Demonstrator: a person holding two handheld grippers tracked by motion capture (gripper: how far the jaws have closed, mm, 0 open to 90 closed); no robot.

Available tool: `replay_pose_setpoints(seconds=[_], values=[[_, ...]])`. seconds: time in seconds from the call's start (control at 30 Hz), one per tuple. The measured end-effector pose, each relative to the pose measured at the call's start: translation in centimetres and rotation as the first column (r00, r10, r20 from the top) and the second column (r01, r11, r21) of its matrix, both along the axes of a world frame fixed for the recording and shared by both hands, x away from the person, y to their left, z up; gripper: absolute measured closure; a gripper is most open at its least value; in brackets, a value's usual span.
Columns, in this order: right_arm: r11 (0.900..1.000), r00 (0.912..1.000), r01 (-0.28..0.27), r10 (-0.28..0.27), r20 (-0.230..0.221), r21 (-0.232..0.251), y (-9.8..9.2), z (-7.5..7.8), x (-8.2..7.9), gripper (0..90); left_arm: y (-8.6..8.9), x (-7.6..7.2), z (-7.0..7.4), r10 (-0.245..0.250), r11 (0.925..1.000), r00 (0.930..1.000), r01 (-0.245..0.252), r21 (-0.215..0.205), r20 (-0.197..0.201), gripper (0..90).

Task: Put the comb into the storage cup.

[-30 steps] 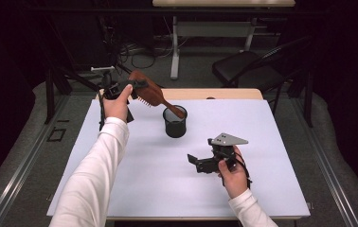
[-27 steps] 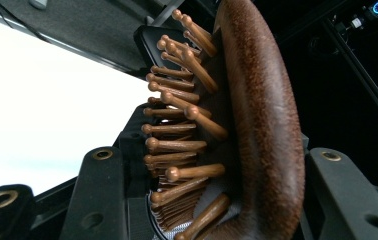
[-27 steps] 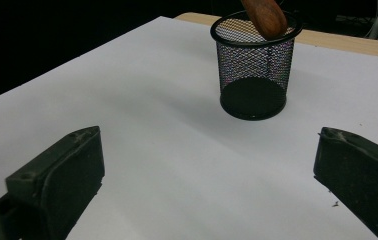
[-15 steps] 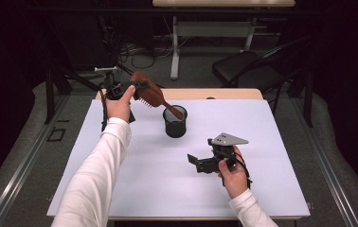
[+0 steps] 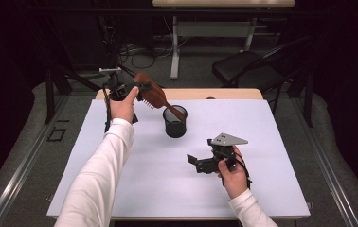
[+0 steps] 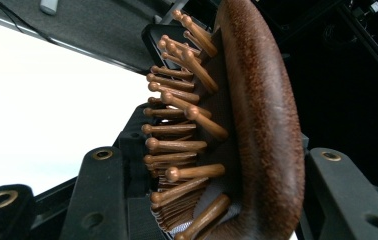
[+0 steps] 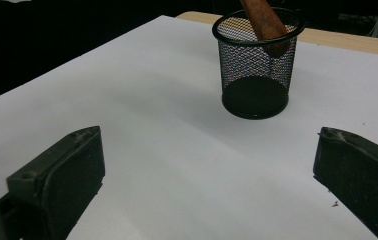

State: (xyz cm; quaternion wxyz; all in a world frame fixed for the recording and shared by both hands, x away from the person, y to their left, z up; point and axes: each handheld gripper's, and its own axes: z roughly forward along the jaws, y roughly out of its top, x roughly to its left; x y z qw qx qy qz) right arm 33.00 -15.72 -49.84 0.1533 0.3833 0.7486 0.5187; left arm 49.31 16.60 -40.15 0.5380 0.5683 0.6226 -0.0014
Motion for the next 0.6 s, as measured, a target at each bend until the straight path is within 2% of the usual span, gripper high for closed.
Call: replay_pose_setpoints(seconds=[0.43,0.6], values=[[1.000,1.0000,-0.001,0.001,0.000,-0.001,0.01,0.00,0.00,0.0,-0.48,0.11,-0.57,0.010,0.9999,0.9999,-0.010,0.007,0.006,49.2],[1.000,1.0000,-0.002,0.002,0.000,-0.003,0.04,-0.01,-0.01,0.0,-0.50,0.13,-0.86,0.014,0.9996,0.9999,-0.014,0.024,0.003,49.2]])
